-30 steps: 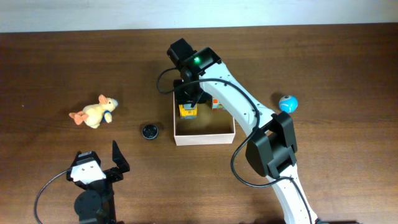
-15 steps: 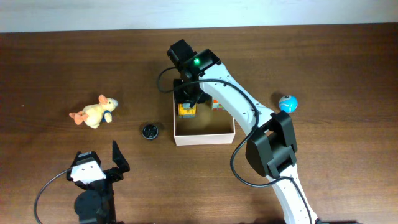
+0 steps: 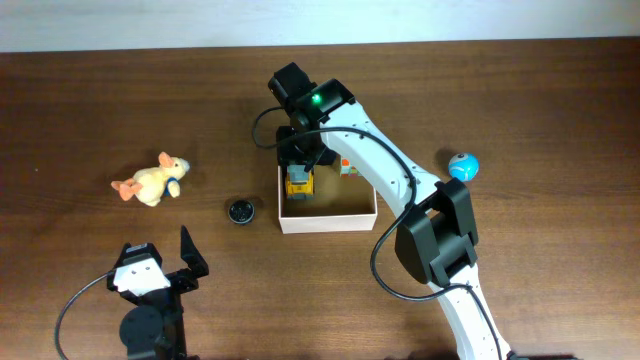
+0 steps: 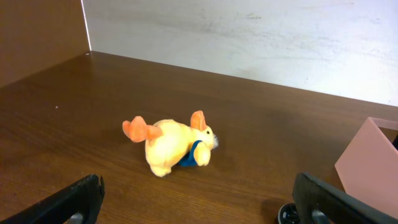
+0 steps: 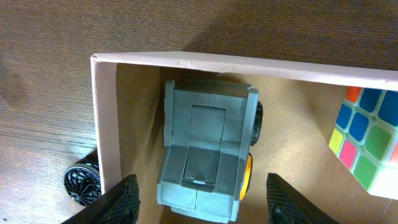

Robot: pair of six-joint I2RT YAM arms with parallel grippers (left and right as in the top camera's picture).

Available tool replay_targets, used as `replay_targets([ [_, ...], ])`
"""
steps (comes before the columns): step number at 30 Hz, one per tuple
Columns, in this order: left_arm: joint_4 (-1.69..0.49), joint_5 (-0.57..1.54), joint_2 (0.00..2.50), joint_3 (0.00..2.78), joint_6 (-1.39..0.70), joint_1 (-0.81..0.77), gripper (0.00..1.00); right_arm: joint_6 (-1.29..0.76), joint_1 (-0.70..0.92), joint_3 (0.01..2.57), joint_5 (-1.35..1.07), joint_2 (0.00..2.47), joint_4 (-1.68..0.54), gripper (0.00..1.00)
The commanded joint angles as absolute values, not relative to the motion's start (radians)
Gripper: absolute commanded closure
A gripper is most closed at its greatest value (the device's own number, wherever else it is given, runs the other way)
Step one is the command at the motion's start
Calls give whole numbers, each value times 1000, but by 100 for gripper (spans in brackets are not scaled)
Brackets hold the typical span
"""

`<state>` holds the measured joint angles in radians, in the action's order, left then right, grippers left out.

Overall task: Pack container
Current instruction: 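Lower the truck into the box beside the cube and release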

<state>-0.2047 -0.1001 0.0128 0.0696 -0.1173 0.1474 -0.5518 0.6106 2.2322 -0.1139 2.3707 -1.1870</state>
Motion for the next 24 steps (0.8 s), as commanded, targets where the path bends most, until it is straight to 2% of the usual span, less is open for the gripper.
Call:
replay_targets([
  [1, -201, -82, 12, 62, -116, 154, 1, -557, 617, 2231, -101, 2365, -1184, 40],
  [9, -201, -83, 12, 62, -115, 154, 1, -528, 617, 2263, -100, 2360, -1219, 40],
  [19, -201, -83, 12, 62, -115, 154, 1, -466, 595, 2408, -1, 2344, -1415, 39],
  [24, -201, -83, 12, 62, -115, 154, 1, -401, 574, 2381, 45, 2348, -1497, 39],
])
